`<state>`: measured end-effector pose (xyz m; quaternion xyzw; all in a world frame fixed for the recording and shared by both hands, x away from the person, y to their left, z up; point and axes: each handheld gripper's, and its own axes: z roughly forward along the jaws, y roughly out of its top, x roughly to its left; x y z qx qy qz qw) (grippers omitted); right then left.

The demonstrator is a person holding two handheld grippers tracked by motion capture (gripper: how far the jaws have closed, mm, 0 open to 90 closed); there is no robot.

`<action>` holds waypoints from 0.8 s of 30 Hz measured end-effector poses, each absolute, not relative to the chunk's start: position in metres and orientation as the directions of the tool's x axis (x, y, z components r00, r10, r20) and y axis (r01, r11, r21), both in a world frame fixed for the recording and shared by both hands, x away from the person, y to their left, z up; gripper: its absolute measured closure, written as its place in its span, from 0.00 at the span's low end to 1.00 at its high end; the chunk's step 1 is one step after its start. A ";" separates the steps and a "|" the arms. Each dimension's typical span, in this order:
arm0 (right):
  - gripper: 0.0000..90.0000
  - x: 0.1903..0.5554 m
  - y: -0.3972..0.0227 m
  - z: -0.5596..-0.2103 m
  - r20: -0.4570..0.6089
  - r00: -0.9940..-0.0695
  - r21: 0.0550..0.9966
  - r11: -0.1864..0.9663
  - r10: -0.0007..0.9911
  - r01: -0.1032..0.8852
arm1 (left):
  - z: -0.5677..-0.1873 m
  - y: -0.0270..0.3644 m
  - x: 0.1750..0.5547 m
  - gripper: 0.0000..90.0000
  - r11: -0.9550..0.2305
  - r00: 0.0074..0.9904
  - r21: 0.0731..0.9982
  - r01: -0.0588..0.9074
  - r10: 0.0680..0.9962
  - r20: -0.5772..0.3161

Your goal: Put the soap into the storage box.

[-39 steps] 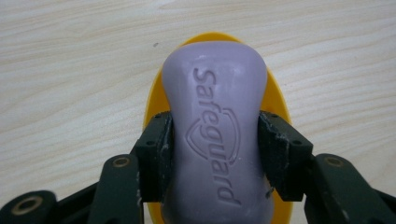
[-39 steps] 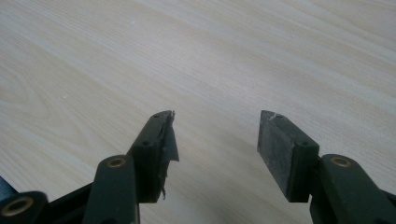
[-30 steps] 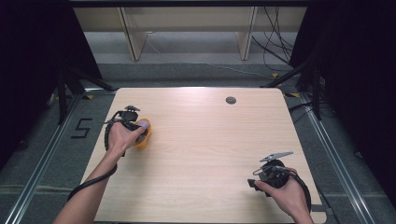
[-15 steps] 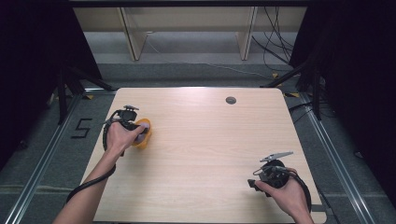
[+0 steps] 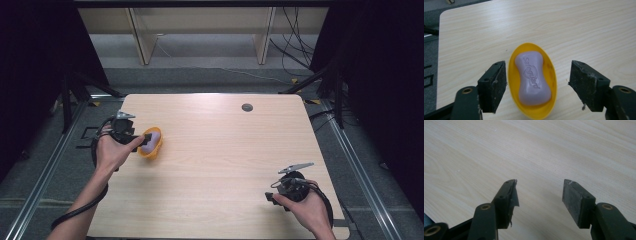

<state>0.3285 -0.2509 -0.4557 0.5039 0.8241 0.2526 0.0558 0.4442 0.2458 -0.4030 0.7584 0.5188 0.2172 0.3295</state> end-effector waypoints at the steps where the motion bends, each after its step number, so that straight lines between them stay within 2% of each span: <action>1: 0.50 0.329 -0.251 -0.456 0.163 -0.486 0.472 0.365 0.859 0.802 | -0.402 0.248 0.440 0.31 -0.249 0.371 0.727 0.640 0.929 -0.008; 13: 0.50 0.329 -0.251 -0.456 0.156 -0.491 0.471 0.373 0.857 0.800 | -0.401 0.271 0.385 0.30 -0.269 0.408 0.765 0.585 0.913 0.009; 16: 0.50 0.328 -0.250 -0.455 0.152 -0.477 0.468 0.363 0.866 0.806 | -0.414 0.275 0.368 0.31 -0.207 0.380 0.799 0.565 0.925 -0.030; 17: 0.50 0.327 -0.250 -0.454 0.167 -0.474 0.469 0.353 0.865 0.810 | -0.418 0.280 0.362 0.31 -0.237 0.393 0.783 0.575 0.919 -0.010; 18: 0.50 0.327 -0.250 -0.454 0.167 -0.474 0.471 0.353 0.864 0.809 | -0.426 0.279 0.356 0.31 -0.191 0.367 0.796 0.574 0.929 -0.041; 21: 0.50 0.328 -0.251 -0.455 0.155 -0.480 0.482 0.358 0.863 0.799 | -0.446 0.288 0.340 0.33 -0.195 0.357 0.785 0.588 0.933 -0.036; 24: 0.50 0.328 -0.250 -0.455 0.147 -0.479 0.486 0.359 0.865 0.797 | -0.470 0.292 0.327 0.34 -0.141 0.332 0.799 0.584 0.940 -0.076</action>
